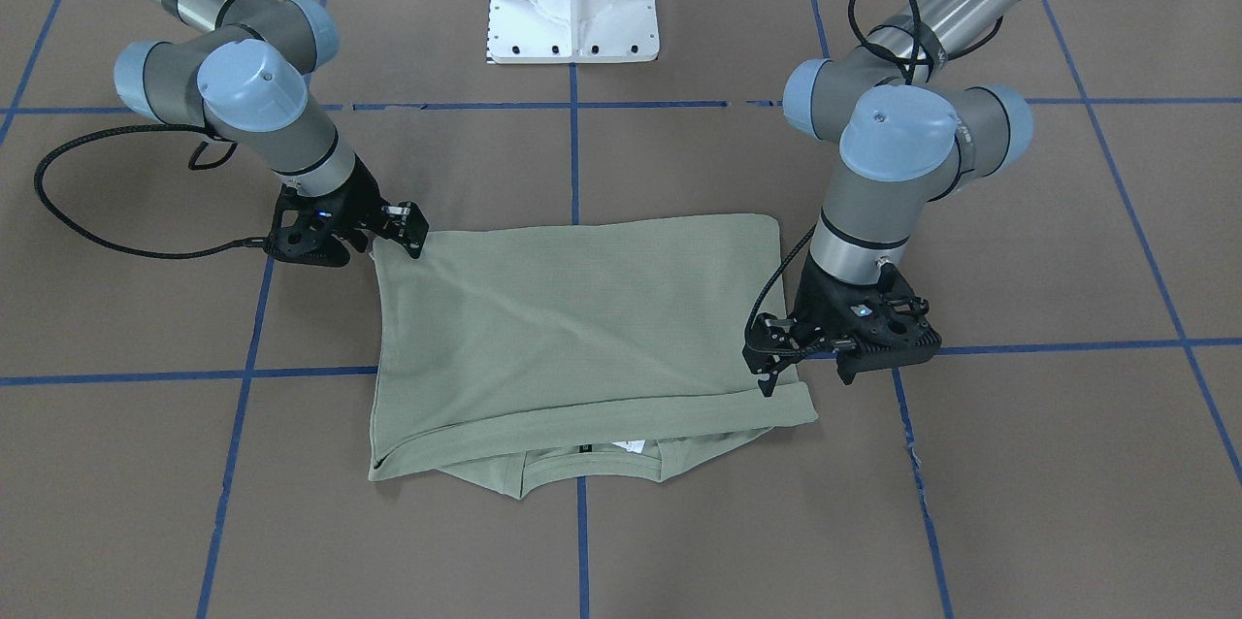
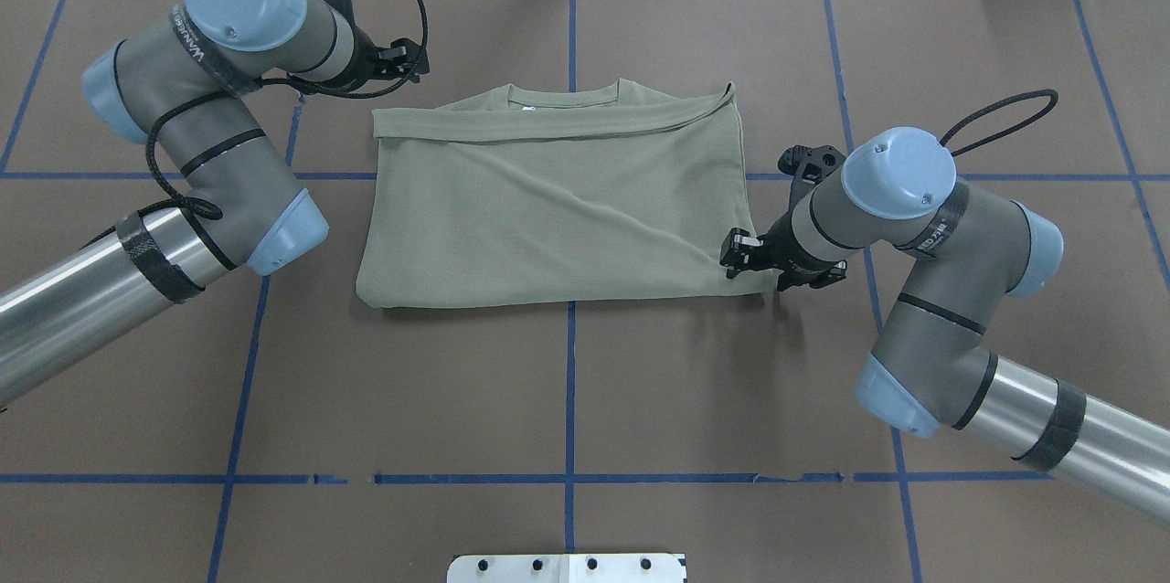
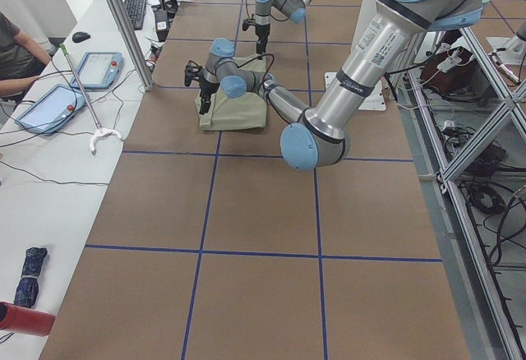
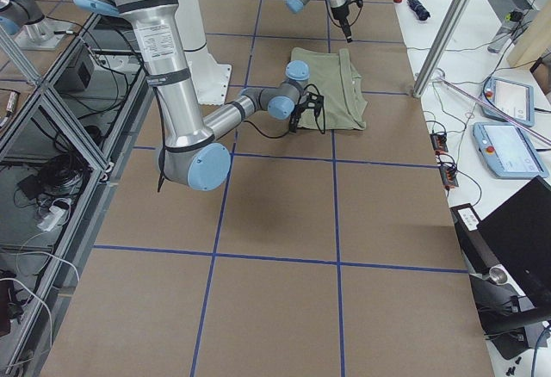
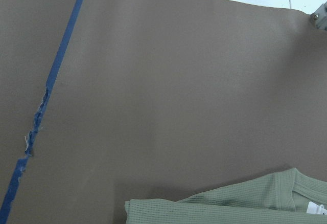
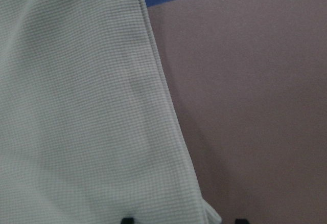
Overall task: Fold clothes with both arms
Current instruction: 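Lower the right gripper and grasp the folded shirt's side edge nearest it, then drag the grasped shirt corner toward the robot with the right gripper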
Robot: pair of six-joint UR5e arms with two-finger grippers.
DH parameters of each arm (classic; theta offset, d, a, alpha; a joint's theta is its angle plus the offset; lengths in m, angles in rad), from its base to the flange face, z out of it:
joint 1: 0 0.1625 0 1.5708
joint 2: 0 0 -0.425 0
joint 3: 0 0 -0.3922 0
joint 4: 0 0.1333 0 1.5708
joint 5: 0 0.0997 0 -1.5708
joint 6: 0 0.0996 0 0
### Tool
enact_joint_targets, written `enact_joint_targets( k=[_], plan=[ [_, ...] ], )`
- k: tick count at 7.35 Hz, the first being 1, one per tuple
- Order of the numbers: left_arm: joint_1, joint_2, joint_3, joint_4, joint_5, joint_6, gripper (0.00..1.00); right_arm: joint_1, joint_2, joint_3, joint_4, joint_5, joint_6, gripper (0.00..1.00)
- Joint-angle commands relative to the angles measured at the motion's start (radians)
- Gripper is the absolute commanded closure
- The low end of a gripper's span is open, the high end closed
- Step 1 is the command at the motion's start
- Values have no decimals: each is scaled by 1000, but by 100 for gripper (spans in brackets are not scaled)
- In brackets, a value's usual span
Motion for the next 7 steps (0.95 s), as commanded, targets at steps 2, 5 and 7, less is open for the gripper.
enact_joint_targets(
  k=[2,5,7],
  plan=[
    [0,2,-22,1,-2,0,0,6,-5,27,4,40,0,100],
    [0,2,-46,1,0,-11,0,6,-170,186,-4,46,1,100],
    [5,17,-78,1,0,-14,0,-58,-337,346,-9,75,3,100]
  ],
)
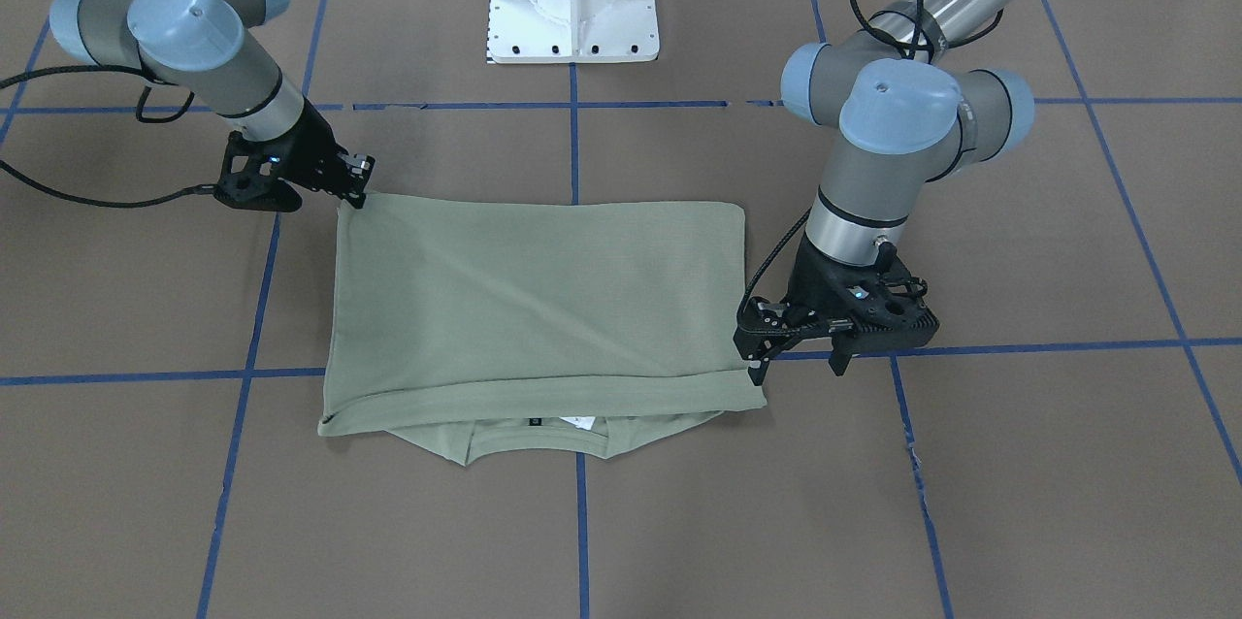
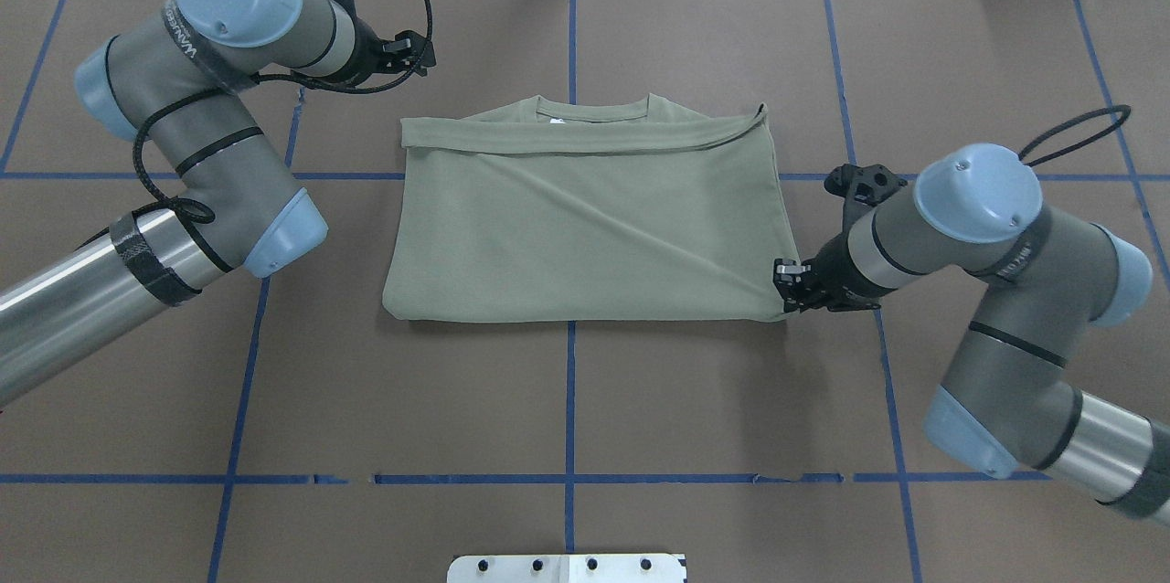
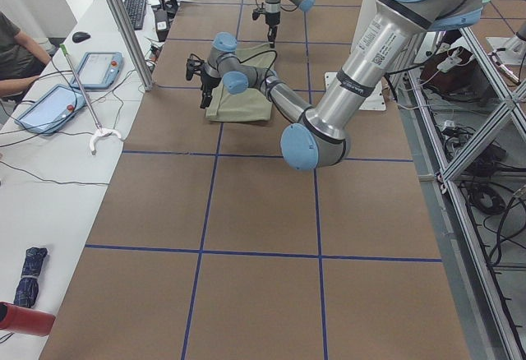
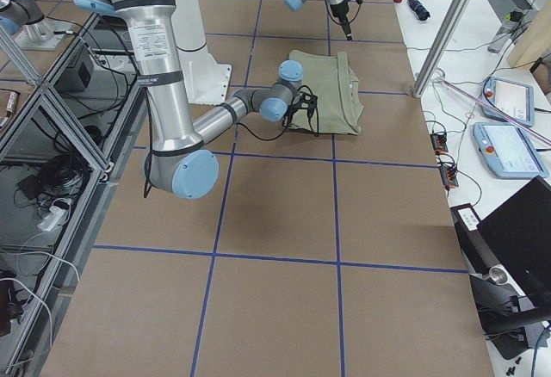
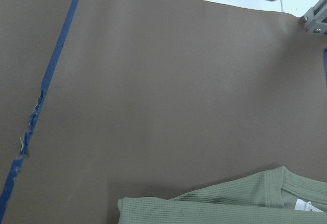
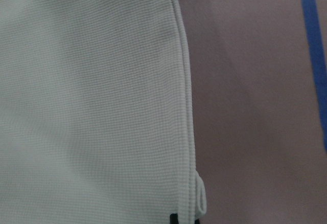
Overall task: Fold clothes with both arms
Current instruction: 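Drag the grasped shirt corner toward the robot with the right gripper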
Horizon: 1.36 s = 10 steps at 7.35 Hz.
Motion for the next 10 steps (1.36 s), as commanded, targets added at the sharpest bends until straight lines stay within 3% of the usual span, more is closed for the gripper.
enact_joint_targets(
  k=[1,3,4,5,7,9,10],
  plan=[
    [6,28,-50,0,0,-3,0,-81,-175,135,-2,74,6,100],
    [8,58,-91,0,0,-3,0,-202,-288,226,1,151,21,100],
    [9,68,-98,0,2,-3,0,-238,-313,242,2,184,21,83],
    [13,72,-101,0,0,-2,0,-246,-312,243,7,196,29,1],
    [84,91,-136,2,-8,-27,0,-187,-254,231,11,173,29,0],
    [161,117,-212,29,-76,-162,0,23,-164,211,11,155,24,0],
    [246,127,-277,117,-78,-242,0,98,-109,197,11,144,27,0]
  ],
)
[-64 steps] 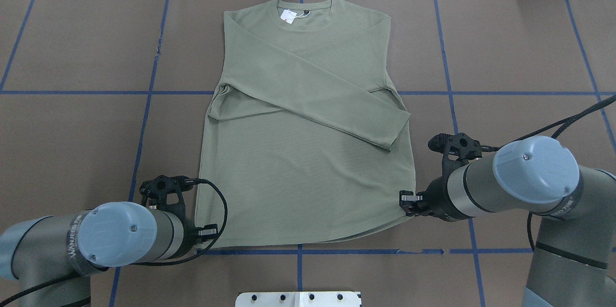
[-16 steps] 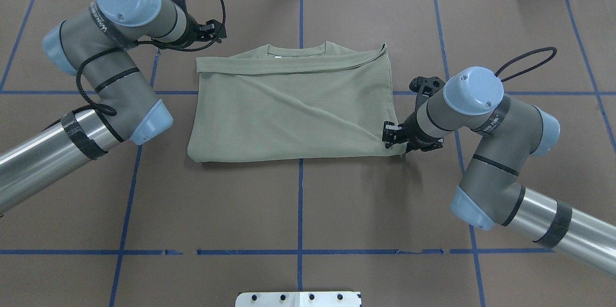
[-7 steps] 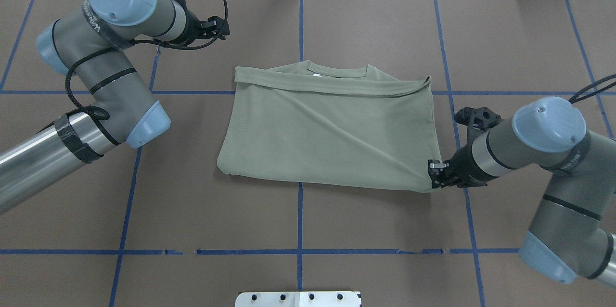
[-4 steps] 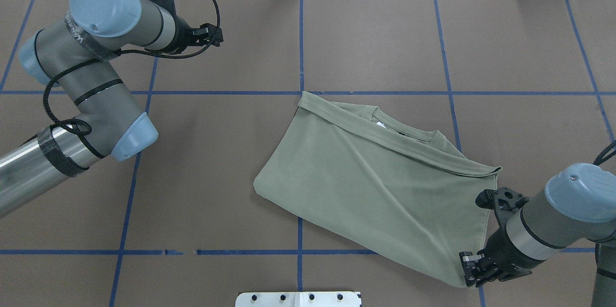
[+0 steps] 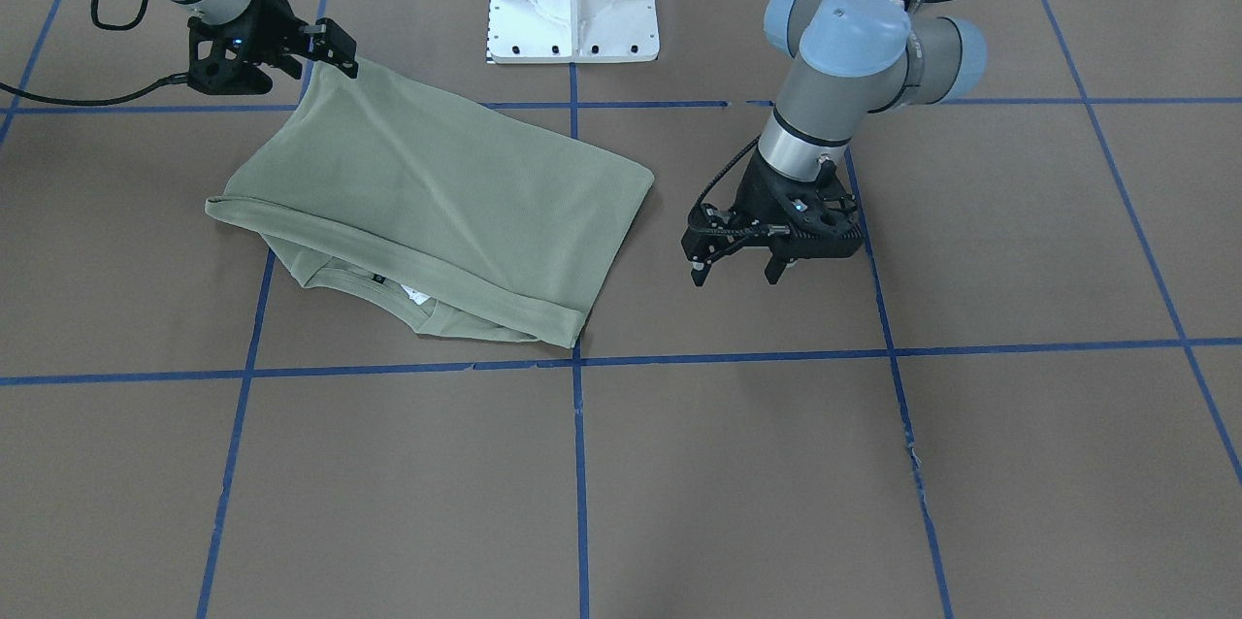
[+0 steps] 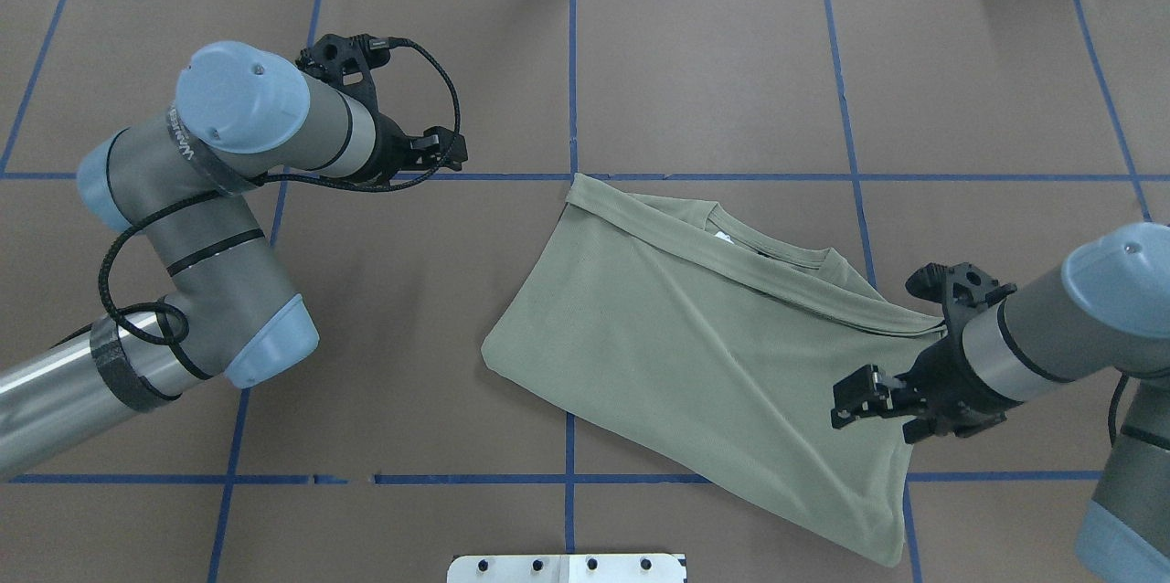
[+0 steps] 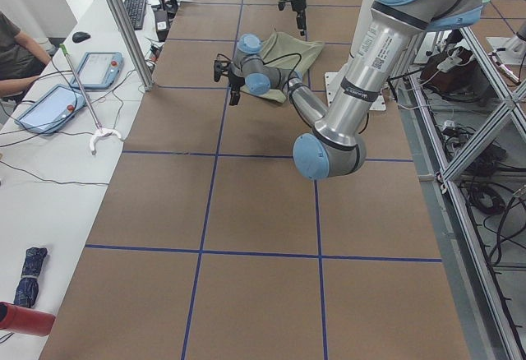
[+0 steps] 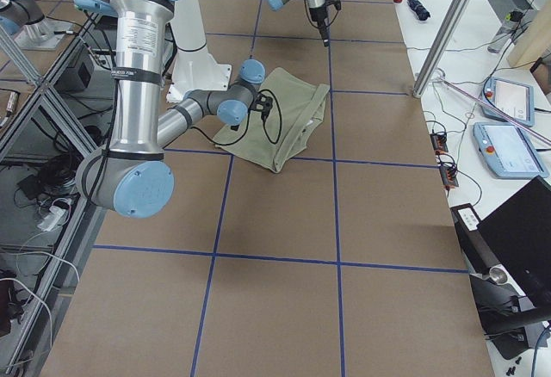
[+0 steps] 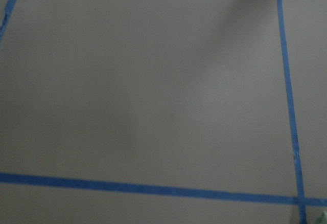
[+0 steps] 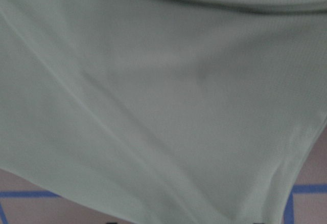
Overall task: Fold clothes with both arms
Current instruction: 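Grasp the shirt corner nearest the left gripper while the right gripper releases and rises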
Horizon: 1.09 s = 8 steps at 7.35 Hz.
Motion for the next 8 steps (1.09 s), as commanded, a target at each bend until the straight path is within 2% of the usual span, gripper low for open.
enact_joint_targets(
  k=[1,2,3,4,6,8],
  plan=[
    [143,8,-92,125,-9,-185,0,131,115,-23,-1,-64,2,0],
    [217,8,-91,128,-6,-284,0,136,134,-23,-1,-121,1,0],
    [269,4,-77,128,8,-376,0,145,151,-26,-1,-123,-8,0],
    [285,-2,-69,130,46,-398,1,150,159,-31,-3,-121,-10,0],
    [286,-37,-14,130,59,-424,2,150,159,-31,-1,-120,-11,0],
    [288,-48,21,121,60,-458,11,153,159,-29,-1,-117,-11,0]
  ],
)
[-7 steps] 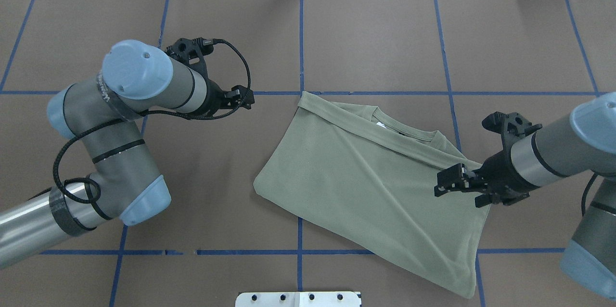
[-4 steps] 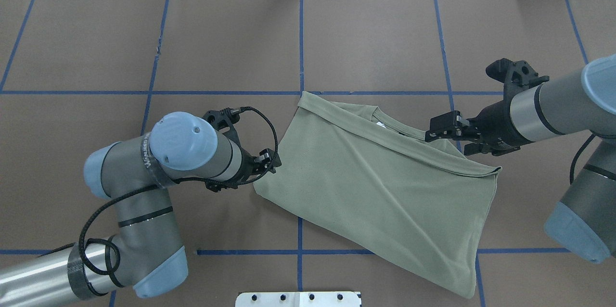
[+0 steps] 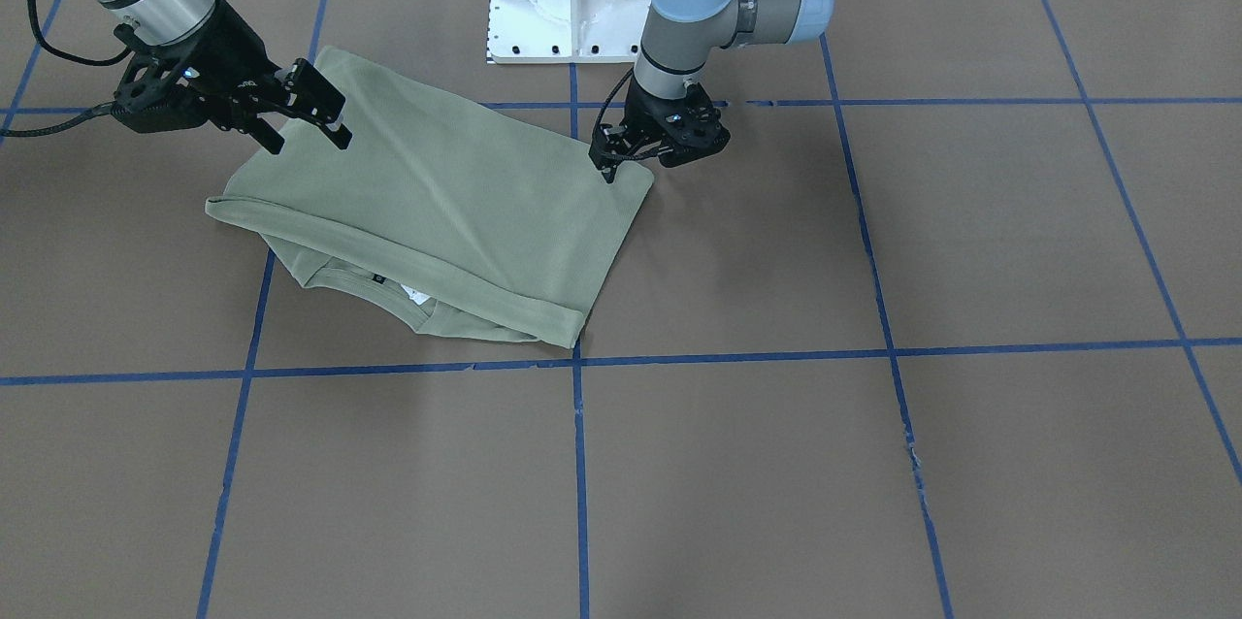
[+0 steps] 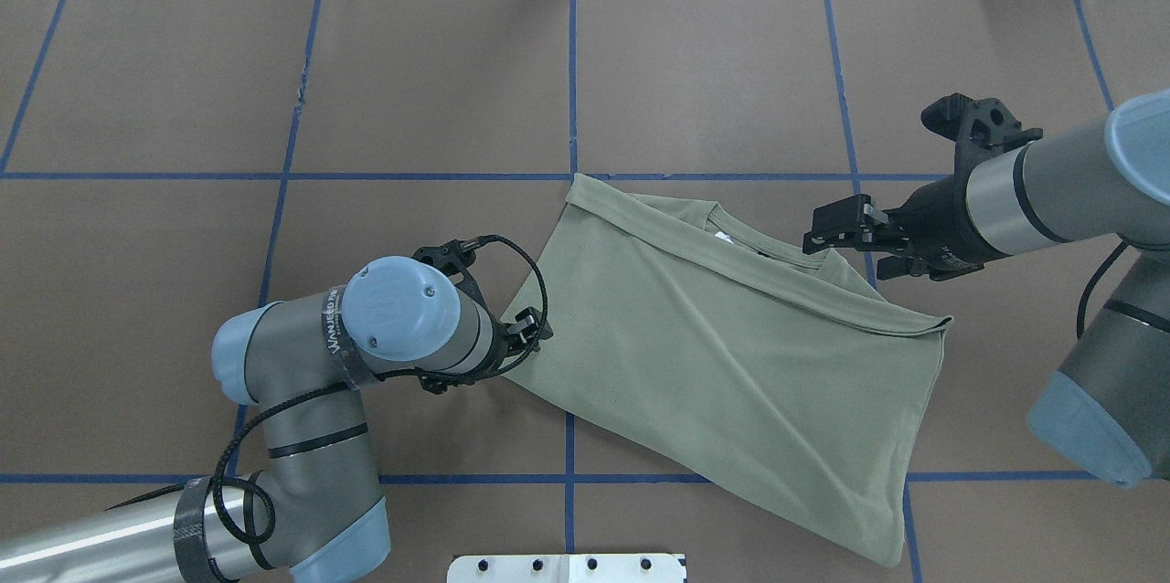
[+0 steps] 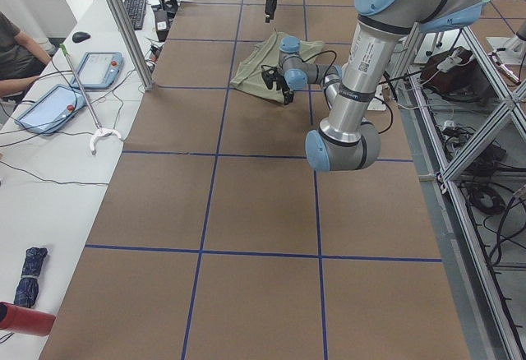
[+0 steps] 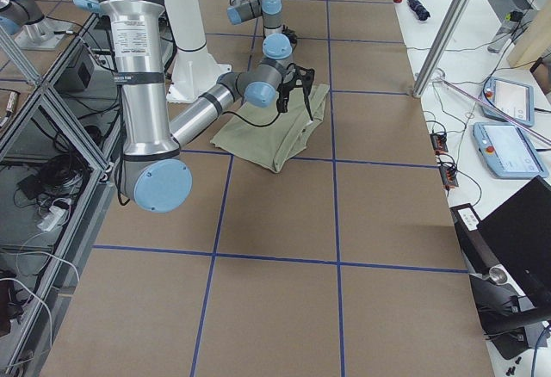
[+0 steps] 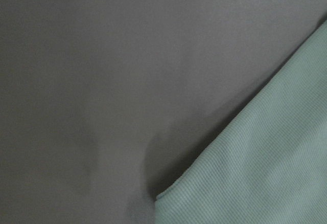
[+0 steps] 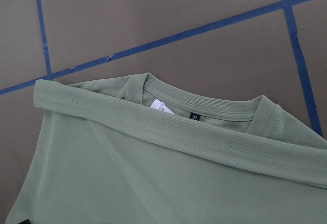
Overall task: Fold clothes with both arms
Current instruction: 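Grasp the shirt corner nearest the left gripper while the right gripper releases and rises, then drag the grasped corner away from the robot with the left gripper, turning the shirt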
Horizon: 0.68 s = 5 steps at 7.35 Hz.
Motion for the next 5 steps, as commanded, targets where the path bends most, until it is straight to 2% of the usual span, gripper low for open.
enact_joint_targets(
  k=[1,2,3,4,5],
  plan=[
    [1,-7,19,-5,2,-25,22,2,0,0,0,2,0,0],
    [1,-10,18,-3,0,-25,52,5,0,1,0,5,0,0],
    [1,-12,6,0,-1,-24,90,9,0,1,0,9,0,0],
    [1,-12,2,0,-1,-22,100,11,-1,1,0,9,0,0],
    [1,-12,2,-2,-4,-13,100,12,-1,1,0,11,0,0]
  ],
)
